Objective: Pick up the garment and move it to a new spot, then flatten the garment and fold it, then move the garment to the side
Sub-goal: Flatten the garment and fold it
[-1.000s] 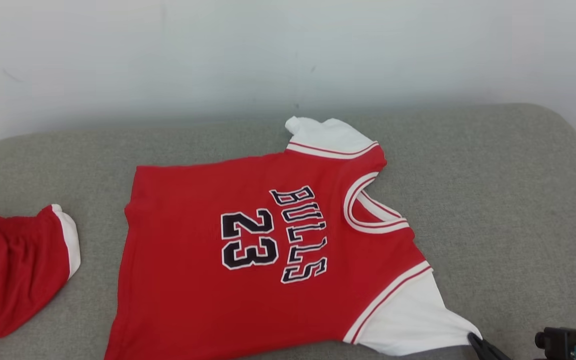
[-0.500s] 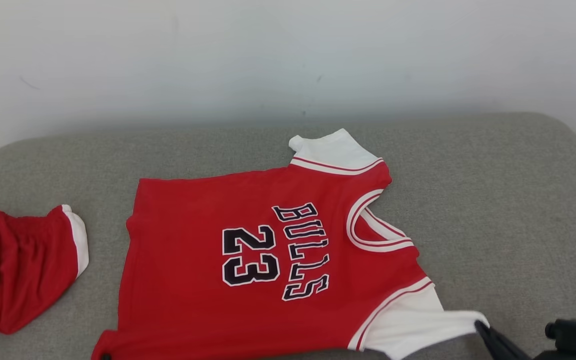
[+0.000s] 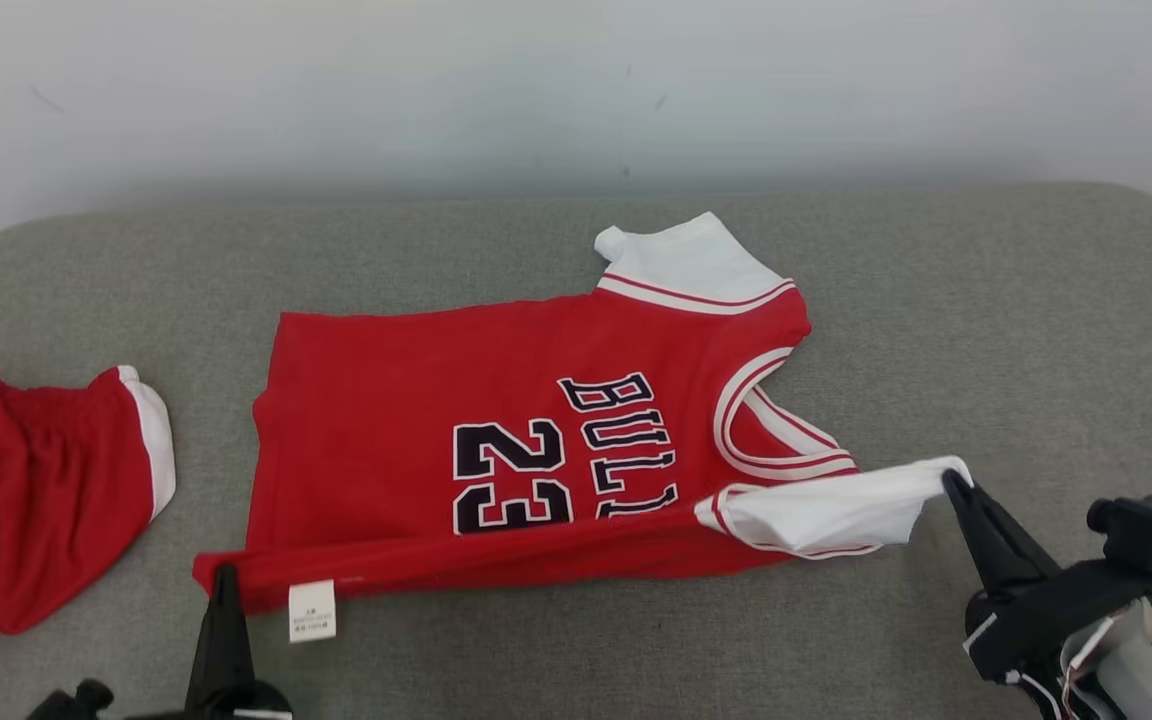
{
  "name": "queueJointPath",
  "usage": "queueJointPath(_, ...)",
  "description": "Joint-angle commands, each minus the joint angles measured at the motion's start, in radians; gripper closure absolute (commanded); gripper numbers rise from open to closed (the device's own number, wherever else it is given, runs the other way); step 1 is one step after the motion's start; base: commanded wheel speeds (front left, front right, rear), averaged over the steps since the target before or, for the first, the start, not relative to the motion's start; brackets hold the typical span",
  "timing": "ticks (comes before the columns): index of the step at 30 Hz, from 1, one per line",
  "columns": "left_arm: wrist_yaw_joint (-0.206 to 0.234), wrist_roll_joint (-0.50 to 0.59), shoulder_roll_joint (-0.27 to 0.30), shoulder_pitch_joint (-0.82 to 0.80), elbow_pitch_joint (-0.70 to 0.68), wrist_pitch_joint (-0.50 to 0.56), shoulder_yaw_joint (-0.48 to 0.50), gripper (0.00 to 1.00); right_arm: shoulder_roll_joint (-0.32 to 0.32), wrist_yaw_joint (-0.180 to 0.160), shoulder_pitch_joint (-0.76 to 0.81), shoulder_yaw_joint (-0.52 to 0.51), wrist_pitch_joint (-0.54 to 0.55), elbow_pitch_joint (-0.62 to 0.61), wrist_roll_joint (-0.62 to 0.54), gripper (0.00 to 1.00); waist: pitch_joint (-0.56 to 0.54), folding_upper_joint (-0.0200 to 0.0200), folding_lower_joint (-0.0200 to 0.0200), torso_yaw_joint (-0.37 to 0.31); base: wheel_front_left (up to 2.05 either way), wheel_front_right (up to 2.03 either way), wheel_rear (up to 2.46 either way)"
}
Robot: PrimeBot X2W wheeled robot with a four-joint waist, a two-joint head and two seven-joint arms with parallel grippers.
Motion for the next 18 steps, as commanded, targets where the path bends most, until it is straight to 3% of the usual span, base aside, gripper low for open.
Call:
queueJointPath(1, 0.0, 0.014, 0.007, -0.029, 0.007, -0.004, -0.003, 1.0, 0.013, -0.001, -0.026, -0.008, -0.005, 0.018, -0.018, 1.0, 0.017, 0.0, -0.0001, 0.013, 0.0, 0.0, 0.0)
queueJointPath(10, 0.0, 0.031, 0.03, -0.147, 0.087, -0.004, -0.097, 1.0, 0.062, -0.001, -0.128, 0.009, -0.005, 0.087, -0.059, 1.0, 0.067, 0.0, -0.0001, 0.032, 0.0, 0.0, 0.0)
queueJointPath(18, 0.0, 0.045, 0.036, -0.215, 0.156, -0.004, -0.123, 1.0, 0.089, -0.001, -0.194, 0.048, -0.005, 0.146, -0.06, 1.0, 0.105, 0.0, -0.0001, 0.027, 0.0, 0.0, 0.0)
